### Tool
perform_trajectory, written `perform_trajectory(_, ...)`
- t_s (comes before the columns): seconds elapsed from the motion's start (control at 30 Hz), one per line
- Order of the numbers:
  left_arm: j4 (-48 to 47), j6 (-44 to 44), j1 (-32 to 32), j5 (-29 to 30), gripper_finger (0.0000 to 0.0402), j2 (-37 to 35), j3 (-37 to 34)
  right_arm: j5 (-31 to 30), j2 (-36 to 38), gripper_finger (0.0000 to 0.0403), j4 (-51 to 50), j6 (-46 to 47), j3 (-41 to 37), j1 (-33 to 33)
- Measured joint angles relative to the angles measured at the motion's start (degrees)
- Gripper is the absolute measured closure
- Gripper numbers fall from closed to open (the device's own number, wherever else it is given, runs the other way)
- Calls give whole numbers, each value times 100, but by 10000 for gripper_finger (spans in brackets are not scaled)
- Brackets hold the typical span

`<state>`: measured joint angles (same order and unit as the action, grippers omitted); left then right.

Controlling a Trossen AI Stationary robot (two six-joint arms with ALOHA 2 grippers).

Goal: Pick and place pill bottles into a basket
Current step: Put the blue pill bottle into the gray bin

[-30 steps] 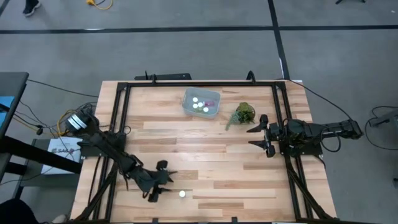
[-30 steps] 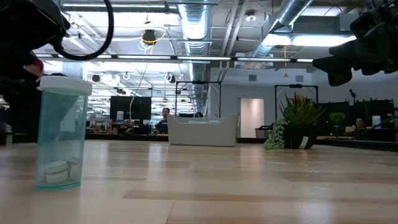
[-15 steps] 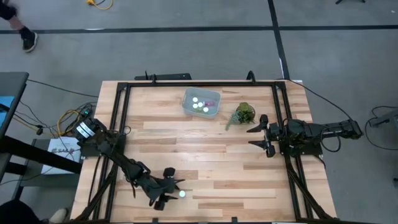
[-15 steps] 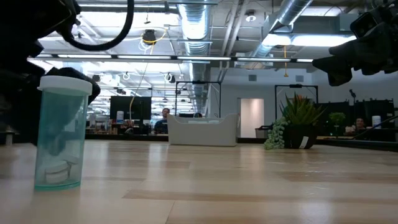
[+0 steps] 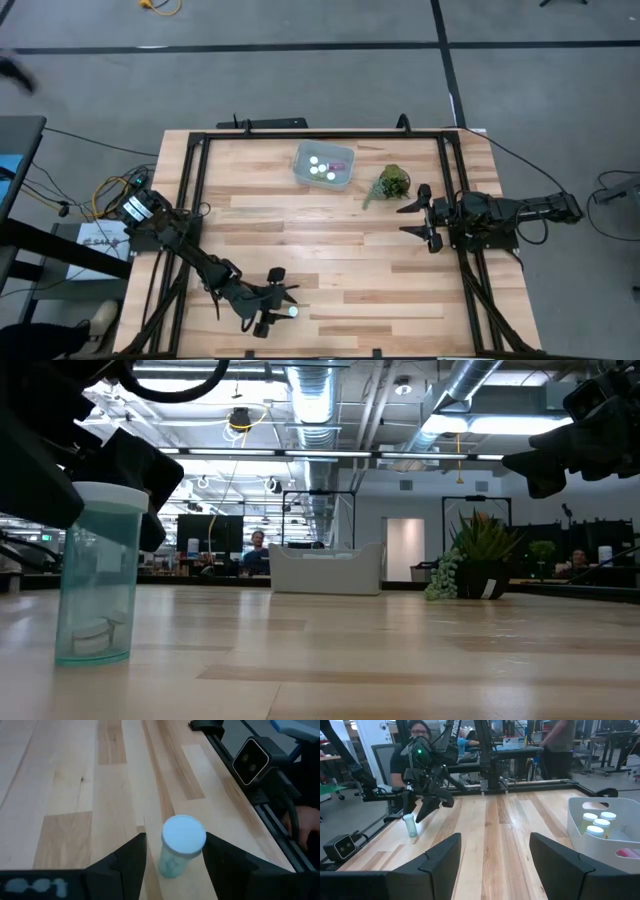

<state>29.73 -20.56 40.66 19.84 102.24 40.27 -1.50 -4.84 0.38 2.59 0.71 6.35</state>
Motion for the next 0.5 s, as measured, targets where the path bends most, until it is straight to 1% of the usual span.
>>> perform_trajectory(0.33, 129, -4, -98, -70, 225, 2, 0, 0, -2, 172, 0, -2, 2, 0)
perform_trajectory(0.4, 129, -4, -123, -143, 233, 2, 0, 0, -2, 172, 1, -1, 0, 0)
perform_trajectory(0.5, 129, -10, -148, -210, 257, 2, 0, 0, -2, 172, 2, 0, 0, 0)
